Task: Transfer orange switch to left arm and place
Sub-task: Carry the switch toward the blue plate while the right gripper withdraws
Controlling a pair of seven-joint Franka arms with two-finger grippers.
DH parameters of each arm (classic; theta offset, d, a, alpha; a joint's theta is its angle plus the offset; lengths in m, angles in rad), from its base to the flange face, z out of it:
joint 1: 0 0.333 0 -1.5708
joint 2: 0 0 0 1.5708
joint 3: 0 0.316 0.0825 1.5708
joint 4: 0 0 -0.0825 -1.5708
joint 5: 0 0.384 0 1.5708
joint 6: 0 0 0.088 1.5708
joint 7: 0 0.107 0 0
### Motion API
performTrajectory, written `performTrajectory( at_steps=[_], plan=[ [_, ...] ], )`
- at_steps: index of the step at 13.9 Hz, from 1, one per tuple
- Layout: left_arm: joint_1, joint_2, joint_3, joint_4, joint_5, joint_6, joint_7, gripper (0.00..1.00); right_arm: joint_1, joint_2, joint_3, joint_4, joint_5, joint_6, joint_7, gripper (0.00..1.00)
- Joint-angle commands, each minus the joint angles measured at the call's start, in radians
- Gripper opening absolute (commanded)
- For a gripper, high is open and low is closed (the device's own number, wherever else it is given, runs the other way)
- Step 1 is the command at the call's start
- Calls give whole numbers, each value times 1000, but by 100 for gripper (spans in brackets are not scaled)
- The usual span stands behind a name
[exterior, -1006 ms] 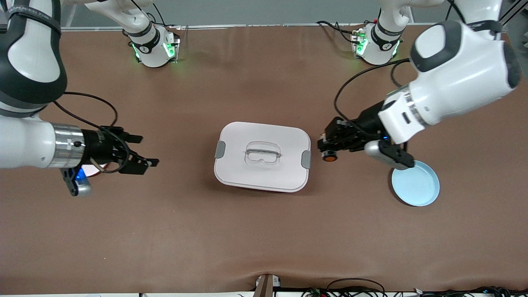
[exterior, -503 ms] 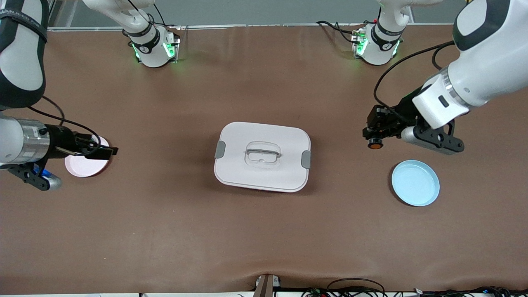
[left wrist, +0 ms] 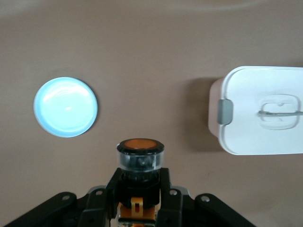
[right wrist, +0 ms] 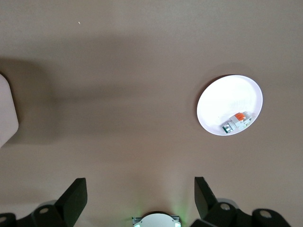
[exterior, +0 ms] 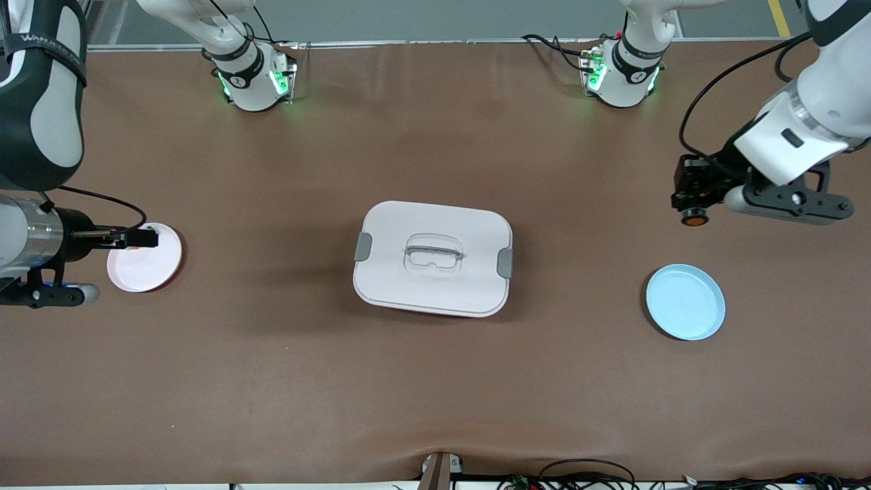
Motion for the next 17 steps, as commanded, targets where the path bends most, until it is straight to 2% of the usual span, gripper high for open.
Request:
performTrajectory(
  at_steps=[1,5,10,12,14,17],
  plan=[
    [63,-28,-3,-13,19,-47,-2,0,-19,-16,13,-5,-20,-13,-26,100],
    [86,-27,-3,-16,50,-82,-91,0,-28,-16,13,-6,-21,-22,-26,100],
    [84,2,-3,-13,68,-72,-581,0,-30,-37,12,-8,-20,-31,-8,100],
    [83,19,-3,-13,108,-70,-774,0,-37,-39,-17,-9,-21,-31,-20,100],
    [91,24,2,-1,124,-61,-1003,0,-59,-39,-19,-8,-18,-26,-22,100],
    [101,64,8,-11,188,14,-1215,0,-66,-44,-22,-6,-21,-25,-15,100]
  ],
)
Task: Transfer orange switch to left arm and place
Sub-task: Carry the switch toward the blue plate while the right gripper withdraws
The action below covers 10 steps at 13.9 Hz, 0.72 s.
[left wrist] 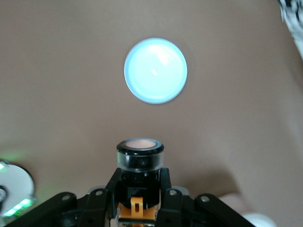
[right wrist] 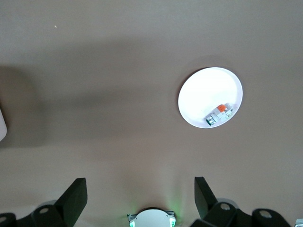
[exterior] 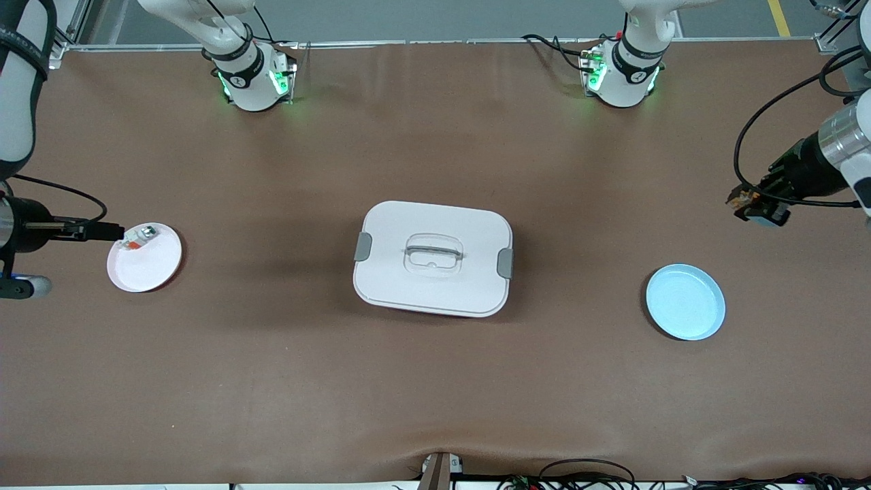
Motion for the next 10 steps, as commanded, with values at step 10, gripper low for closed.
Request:
performTrajectory(
  at_steps=[10],
  plan=[
    [75,192,-2,-158,96,355,-248,0,-125,-87,15,-5,120,-15,-11,100]
  ],
)
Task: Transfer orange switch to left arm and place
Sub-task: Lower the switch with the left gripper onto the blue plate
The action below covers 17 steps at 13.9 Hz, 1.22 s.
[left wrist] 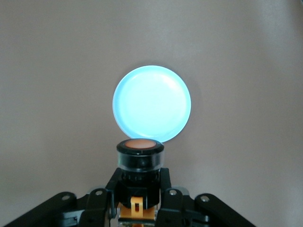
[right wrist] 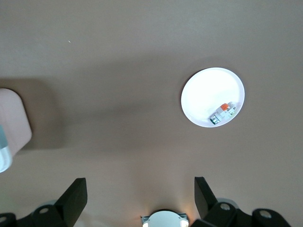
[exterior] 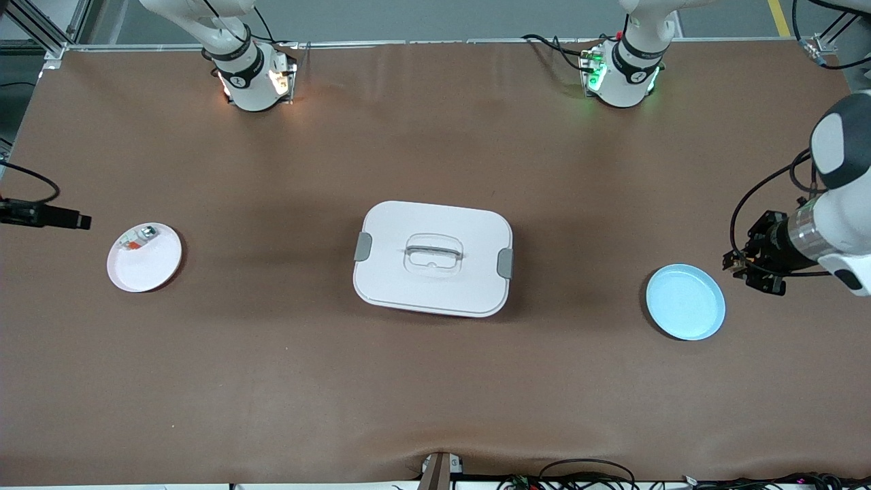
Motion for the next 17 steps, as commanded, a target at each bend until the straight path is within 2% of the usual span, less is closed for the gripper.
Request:
performTrajectory(
  at_steps=[1,8,10,13,15,17],
  plan=[
    [20,39,-7,-60,18,109,-19,0,-23,-44,14,-9,15,-4,-6,100],
    [27,219,13,-76,86,295,-59,0,-14,-84,20,-17,-48,7,-6,100],
    [28,228,16,-130,107,374,-73,0,26,-97,20,-17,-52,36,-9,100],
    [39,228,22,-207,118,465,-88,0,106,-126,20,-27,-156,101,-50,100],
    [50,234,22,-247,120,526,-88,0,107,-143,18,-50,-148,113,-95,100],
    [53,239,22,-288,120,585,-88,0,106,-187,18,-119,-143,121,-95,100]
  ],
)
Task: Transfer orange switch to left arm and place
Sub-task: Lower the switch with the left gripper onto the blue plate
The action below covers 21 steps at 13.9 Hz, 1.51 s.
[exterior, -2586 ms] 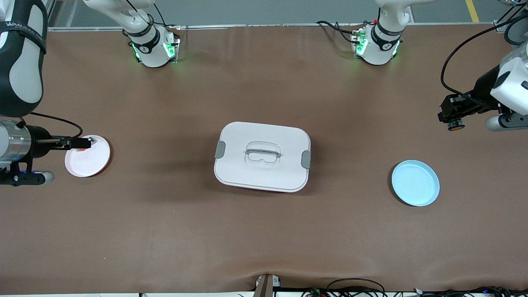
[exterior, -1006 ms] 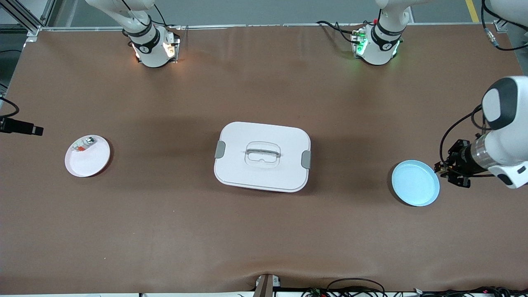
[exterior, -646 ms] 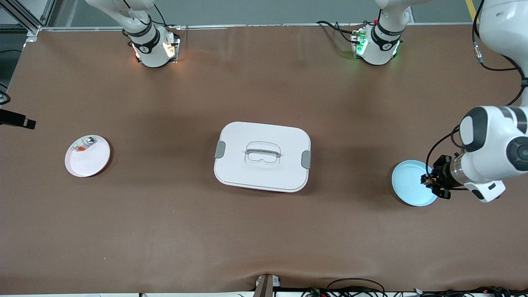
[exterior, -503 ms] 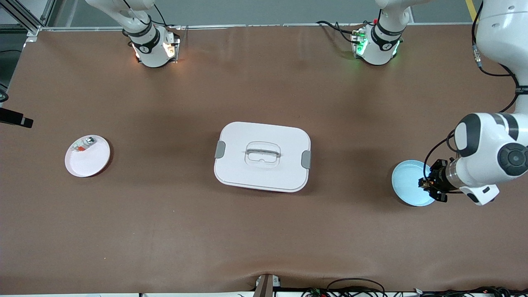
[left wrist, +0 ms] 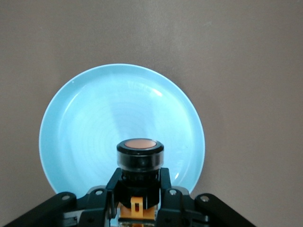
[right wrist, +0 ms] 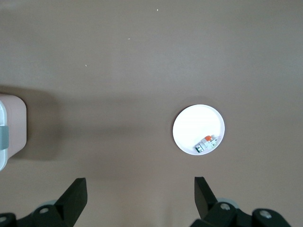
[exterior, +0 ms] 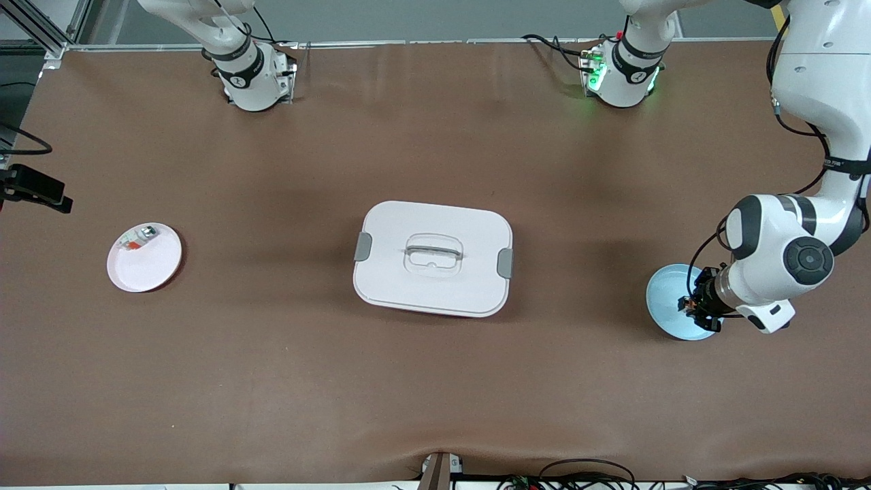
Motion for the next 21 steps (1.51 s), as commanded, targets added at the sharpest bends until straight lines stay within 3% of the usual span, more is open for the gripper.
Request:
performTrajectory(
  at_steps=[1,7,19,20,21],
  plan=[
    [13,-10,-2,-59,29,58,-22,0,-7,-103,1,-155,-15,38,-29,100],
    [39,25,-4,-73,70,110,-22,0,1,-227,2,-356,-15,119,-20,100],
    [44,40,-5,-72,70,119,-21,0,-13,-231,-4,-366,-16,121,-32,100],
    [42,40,-5,-72,72,119,-21,30,-15,-231,-5,-366,-16,121,-32,100],
    [41,40,-5,-72,81,122,-18,96,-18,-234,-5,-364,-16,113,-32,100]
  ],
)
